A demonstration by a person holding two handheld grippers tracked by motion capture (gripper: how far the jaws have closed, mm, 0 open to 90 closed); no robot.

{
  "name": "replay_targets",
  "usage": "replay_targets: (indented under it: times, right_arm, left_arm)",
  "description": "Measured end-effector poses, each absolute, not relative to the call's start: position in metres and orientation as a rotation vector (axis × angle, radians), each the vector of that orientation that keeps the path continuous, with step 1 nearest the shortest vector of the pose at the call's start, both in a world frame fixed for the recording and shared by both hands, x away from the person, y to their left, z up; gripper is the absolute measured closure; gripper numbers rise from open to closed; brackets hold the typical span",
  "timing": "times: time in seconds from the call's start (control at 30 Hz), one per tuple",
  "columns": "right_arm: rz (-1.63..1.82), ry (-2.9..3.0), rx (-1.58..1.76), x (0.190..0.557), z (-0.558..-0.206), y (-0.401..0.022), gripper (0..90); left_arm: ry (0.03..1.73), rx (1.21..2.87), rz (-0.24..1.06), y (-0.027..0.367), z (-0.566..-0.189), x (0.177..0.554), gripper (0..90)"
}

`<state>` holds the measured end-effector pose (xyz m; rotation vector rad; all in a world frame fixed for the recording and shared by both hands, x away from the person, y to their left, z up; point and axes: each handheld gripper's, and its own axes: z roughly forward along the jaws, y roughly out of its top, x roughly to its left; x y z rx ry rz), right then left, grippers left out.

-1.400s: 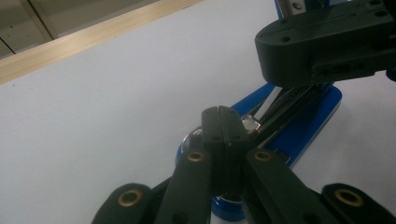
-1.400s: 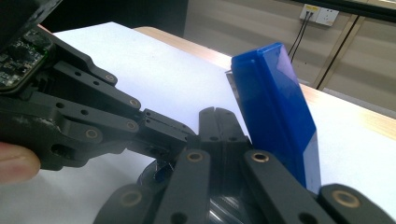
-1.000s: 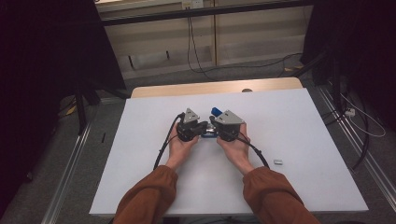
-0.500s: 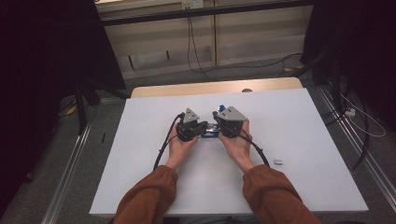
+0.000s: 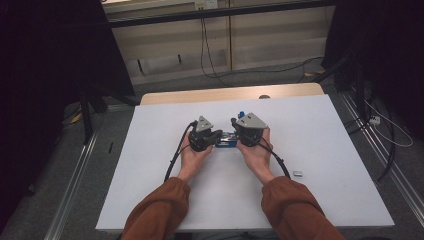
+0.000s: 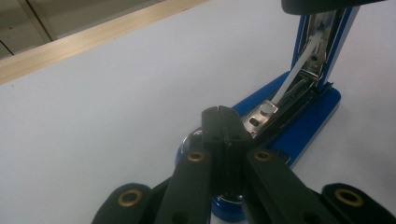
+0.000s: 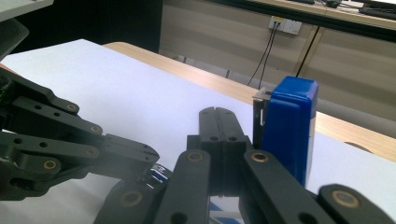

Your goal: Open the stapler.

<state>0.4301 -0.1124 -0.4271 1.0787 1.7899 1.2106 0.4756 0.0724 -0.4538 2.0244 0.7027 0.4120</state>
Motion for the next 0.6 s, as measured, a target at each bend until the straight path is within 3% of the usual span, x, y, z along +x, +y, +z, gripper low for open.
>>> replay_targets:
  times: [0.6]
  right_arm:
    - [1.203, 1.783, 1.103, 0.43, -0.425, -0.125, 90.0]
  left_arm:
    - [0.704, 2.023, 0.395, 0.074, -0.454, 0.476, 90.0]
